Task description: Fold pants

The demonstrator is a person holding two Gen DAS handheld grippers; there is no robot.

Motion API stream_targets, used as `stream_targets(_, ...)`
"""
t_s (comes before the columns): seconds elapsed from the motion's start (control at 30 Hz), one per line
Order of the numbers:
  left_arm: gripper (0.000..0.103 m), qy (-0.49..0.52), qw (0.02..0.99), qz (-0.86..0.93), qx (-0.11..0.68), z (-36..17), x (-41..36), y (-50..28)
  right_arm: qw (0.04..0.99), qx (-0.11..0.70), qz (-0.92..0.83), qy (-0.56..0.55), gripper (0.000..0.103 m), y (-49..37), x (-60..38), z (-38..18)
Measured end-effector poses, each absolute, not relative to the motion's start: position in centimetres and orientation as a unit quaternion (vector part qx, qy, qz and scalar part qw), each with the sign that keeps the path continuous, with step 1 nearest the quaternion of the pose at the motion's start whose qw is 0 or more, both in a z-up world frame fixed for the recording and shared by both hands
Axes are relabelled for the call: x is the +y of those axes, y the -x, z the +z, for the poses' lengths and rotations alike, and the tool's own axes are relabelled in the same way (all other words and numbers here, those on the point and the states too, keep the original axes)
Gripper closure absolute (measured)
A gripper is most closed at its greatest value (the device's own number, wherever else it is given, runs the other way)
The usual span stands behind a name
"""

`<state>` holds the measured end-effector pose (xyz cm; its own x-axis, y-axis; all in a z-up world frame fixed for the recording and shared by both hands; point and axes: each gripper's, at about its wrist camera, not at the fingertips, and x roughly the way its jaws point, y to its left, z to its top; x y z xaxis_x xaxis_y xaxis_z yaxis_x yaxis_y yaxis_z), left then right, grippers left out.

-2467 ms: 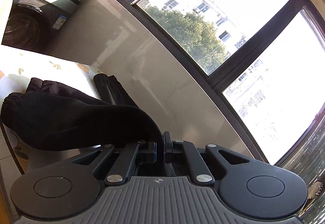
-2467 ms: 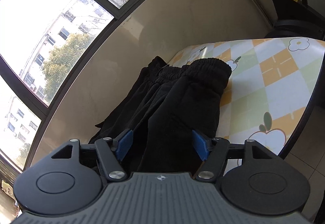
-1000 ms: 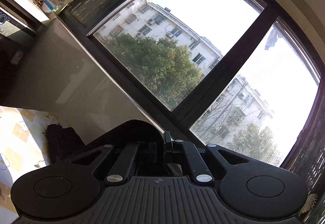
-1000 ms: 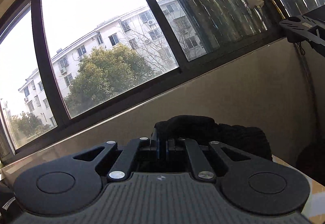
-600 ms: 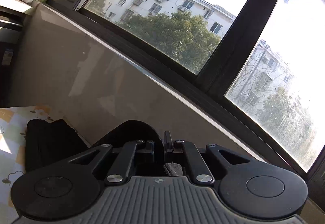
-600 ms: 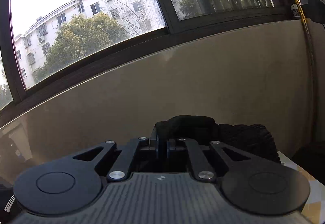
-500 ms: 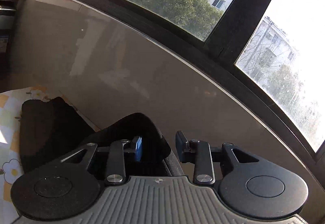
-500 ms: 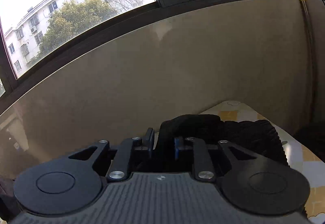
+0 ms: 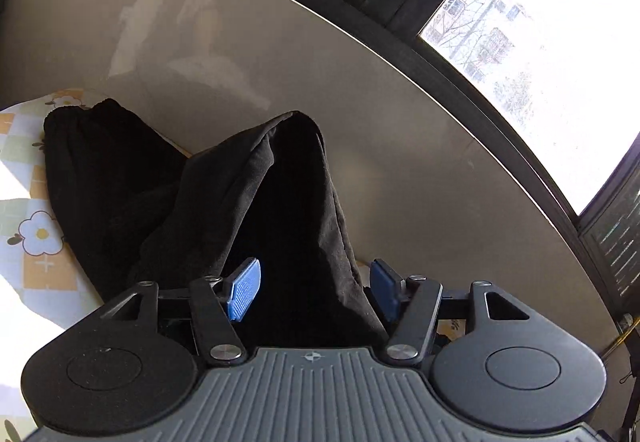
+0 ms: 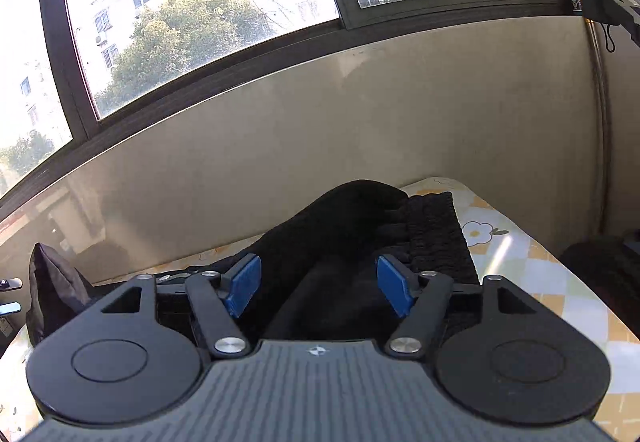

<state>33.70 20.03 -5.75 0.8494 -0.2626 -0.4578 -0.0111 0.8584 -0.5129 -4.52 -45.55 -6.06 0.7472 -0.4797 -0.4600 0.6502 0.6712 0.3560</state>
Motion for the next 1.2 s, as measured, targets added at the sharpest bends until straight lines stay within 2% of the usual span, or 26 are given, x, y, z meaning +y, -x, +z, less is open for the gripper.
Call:
stream_targets(0.2,0.038,0.248,0.907,-0.096,0.328,-9.1,17.9,-30.5,0.866,0.200,-0.332,-0.315,0.031,7.4,-44.3,-8.9)
stream_targets(0.37,0.038,0.247,0.902,-0.100,0.340,-9.4,17.7,-29.5,0.844,0.220,-0.305,-0.383,0.031,7.4,-44.5,-11.6)
stream_targets(0.43,0.038,0.245,0.903,-0.095,0.340,-9.7,17.4,-29.2,0.840,0.218,-0.294,-0.401,0.035,7.1,-44.9,-12.3)
stream_targets(0.47,0.038,0.246,0.903,-0.093,0.340,-9.6,17.5,-29.1,0.838,0.214,-0.293,-0.407,0.046,7.1,-45.1,-12.6)
stream_targets(0.5,0.038,0.247,0.902,-0.092,0.341,-9.5,17.4,-29.5,0.835,0.214,-0.298,-0.410,0.063,6.9,-45.5,-12.7)
stream_targets(0.53,0.038,0.247,0.902,-0.090,0.342,-9.5,17.3,-29.9,0.832,0.209,-0.304,-0.414,0.072,7.0,-46.0,-12.9)
stream_targets(0.57,0.038,0.248,0.901,-0.088,0.344,-9.5,17.3,-29.8,0.831,0.199,-0.305,-0.420,0.088,7.3,-46.6,-13.0)
stream_targets(0.67,0.038,0.252,0.900,-0.078,0.348,-9.2,17.3,-30.0,0.823,0.169,-0.322,-0.436,0.097,8.7,-48.3,-13.1)
stream_targets(0.93,0.038,0.295,0.881,-0.071,0.363,-9.4,16.4,-29.0,0.825,0.148,-0.376,-0.395,0.098,9.0,-52.7,-11.7)
stream_targets(1.2,0.038,0.310,0.874,-0.122,0.355,-9.3,10.4,-29.6,0.797,0.134,-0.466,-0.359,0.098,8.0,-56.0,-11.4)
